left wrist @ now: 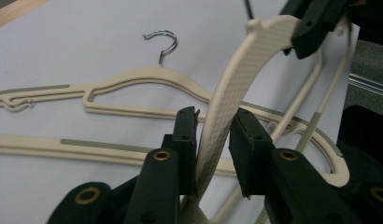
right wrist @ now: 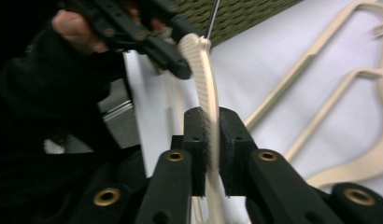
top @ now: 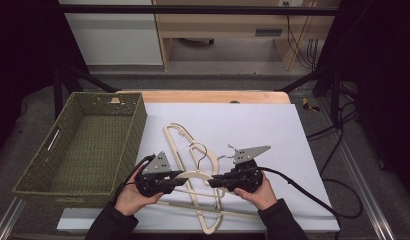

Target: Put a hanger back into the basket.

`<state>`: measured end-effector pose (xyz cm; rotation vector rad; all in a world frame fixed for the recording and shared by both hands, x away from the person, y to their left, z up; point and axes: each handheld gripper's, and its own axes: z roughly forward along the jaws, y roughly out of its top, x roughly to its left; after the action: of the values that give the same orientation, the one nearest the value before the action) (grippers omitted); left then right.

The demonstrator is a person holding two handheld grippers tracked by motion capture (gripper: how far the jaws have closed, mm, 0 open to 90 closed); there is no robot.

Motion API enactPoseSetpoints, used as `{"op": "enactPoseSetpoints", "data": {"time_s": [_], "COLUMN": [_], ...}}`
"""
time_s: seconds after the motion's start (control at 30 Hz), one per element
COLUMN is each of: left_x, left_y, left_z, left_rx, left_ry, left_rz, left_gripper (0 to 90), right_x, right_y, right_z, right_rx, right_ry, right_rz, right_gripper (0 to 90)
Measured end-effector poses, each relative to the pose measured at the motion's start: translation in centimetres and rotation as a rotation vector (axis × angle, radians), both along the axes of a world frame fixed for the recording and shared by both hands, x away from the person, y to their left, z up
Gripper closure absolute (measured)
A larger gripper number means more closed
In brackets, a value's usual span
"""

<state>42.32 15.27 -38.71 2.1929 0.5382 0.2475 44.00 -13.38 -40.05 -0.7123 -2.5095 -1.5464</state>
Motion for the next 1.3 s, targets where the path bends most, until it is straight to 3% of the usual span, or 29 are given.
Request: {"op": "enactPoseSetpoints", "data": {"time_s": [0.1,0.4,0.6,0.73,0.77,0.87,1.0,1.2,1.3], "left_x": [-0.3,-1.0,-1.7,-1.8,-1.8,-1.8,-2.0,-2.3,-2.5], "left_y": [-0.2,-0.9,-1.1,-0.7,-0.5,0.0,0.7,1.9,2.8], "left_z": [0.2,0.5,0.9,1.3,1.4,1.9,2.7,4.5,5.7], "left_rx": [-0.006,-0.044,-0.052,-0.063,-0.068,-0.079,-0.096,-0.130,-0.149], "left_ry": [0.021,0.064,0.035,0.010,0.003,-0.020,-0.050,-0.094,-0.114], "left_rz": [-0.010,-0.044,-0.035,0.006,0.021,0.060,0.111,0.152,0.158], "left_gripper": [78.7,84.3,86.3,86.4,86.4,86.4,86.4,86.3,86.4], "right_x": [-0.2,-0.3,-0.5,-0.6,-0.6,-0.6,-0.8,-0.9,-1.0], "right_y": [-0.3,-0.4,-0.8,-1.9,-2.8,-3.7,-5.6,-7.1,-7.8], "right_z": [0.3,0.4,0.9,1.5,1.7,1.9,2.1,2.2,2.2], "right_rx": [-0.008,-0.006,0.011,0.058,0.080,0.096,0.115,0.124,0.118], "right_ry": [-0.070,-0.157,-0.180,-0.197,-0.203,-0.216,-0.246,-0.235,-0.246], "right_rz": [-0.054,-0.114,-0.146,-0.179,-0.213,-0.251,-0.359,-0.436,-0.445], "right_gripper": [74.6,61.1,54.2,47.9,42.7,38.3,19.5,8.6,6.5]}}
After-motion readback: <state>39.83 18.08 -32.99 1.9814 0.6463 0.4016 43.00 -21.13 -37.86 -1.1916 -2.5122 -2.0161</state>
